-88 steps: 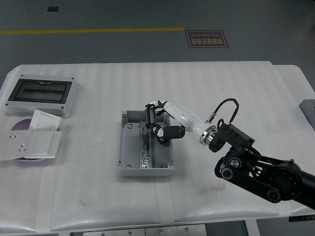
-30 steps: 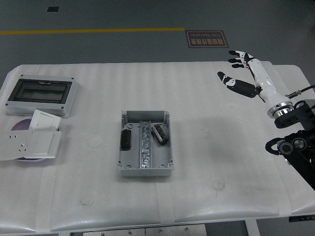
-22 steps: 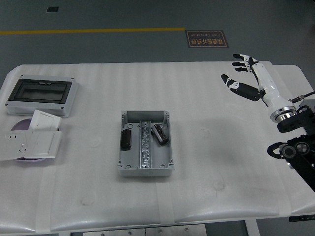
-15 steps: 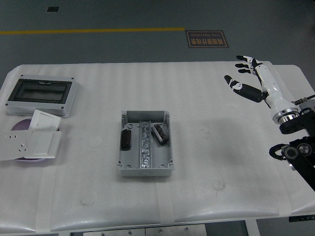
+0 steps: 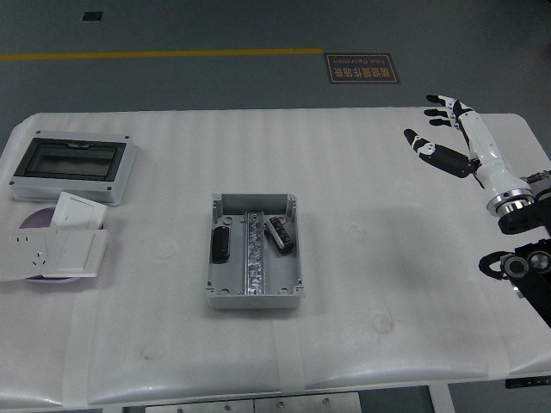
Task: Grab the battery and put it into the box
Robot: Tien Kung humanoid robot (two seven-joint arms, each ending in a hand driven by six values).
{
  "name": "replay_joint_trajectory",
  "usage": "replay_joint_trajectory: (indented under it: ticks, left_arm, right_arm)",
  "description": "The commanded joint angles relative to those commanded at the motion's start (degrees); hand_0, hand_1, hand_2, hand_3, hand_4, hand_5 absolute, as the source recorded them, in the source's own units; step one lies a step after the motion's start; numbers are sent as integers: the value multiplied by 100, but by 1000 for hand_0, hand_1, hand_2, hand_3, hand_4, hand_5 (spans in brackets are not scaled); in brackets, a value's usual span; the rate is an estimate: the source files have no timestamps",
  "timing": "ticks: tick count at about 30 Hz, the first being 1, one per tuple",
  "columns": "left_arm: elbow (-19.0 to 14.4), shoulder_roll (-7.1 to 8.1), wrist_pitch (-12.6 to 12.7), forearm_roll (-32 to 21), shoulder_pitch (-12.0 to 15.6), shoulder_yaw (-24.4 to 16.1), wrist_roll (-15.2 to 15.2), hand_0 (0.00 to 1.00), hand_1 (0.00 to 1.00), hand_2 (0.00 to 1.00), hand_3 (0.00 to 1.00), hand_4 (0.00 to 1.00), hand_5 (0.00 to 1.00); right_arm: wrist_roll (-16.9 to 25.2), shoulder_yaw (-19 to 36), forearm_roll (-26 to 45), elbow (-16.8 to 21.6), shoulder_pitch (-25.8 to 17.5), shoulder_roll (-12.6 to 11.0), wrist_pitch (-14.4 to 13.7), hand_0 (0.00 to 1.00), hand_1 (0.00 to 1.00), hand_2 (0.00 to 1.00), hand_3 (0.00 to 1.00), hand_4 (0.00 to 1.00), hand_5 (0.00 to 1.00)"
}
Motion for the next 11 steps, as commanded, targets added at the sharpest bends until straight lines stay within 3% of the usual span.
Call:
replay_joint_trajectory:
  ticks: [11]
  left_arm:
    - [-3, -4, -19, 77, 11, -37, 9, 651, 668, 605, 632, 641, 55]
  right_arm:
    - [-4, 12, -52, -15, 4, -3, -6, 853, 752, 774, 850, 761, 423]
